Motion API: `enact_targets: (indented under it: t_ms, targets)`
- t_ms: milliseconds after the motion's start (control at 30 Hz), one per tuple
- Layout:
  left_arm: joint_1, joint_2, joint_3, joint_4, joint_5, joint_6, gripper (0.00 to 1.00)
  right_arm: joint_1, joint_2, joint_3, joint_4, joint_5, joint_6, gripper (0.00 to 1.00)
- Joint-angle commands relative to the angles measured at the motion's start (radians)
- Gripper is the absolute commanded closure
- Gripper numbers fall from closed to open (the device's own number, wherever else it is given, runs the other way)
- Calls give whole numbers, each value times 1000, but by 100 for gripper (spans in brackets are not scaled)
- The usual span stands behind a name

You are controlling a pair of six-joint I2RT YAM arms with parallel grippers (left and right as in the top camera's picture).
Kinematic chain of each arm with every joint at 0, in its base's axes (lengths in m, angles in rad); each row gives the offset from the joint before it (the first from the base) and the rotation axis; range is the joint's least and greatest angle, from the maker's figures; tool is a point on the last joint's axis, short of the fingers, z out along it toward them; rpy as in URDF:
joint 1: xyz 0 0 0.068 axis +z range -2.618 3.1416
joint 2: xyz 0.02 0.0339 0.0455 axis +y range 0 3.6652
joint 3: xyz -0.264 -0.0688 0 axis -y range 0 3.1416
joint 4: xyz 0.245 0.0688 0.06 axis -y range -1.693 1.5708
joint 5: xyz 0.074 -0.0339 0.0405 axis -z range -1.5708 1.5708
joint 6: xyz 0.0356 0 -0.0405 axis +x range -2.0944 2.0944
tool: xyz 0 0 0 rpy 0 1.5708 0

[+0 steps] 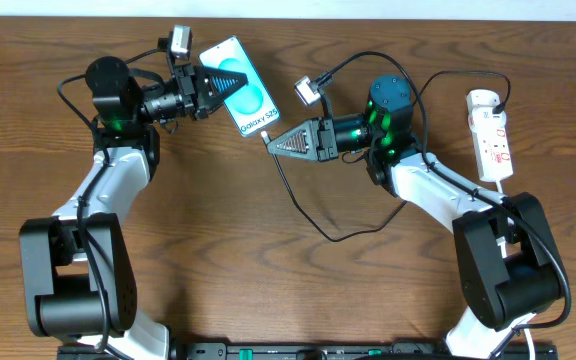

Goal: Plug charger to phone and switch on socket

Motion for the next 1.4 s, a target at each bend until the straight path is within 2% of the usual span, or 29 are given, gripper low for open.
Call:
enact_targets:
  t_ms: [0, 1367]
  targets:
    - [3, -10, 31, 9, 24, 23, 93, -8, 6, 10, 2, 8, -21, 99]
    - [3, -10, 31, 9, 19, -6, 93, -9, 6, 10, -3, 42, -21, 99]
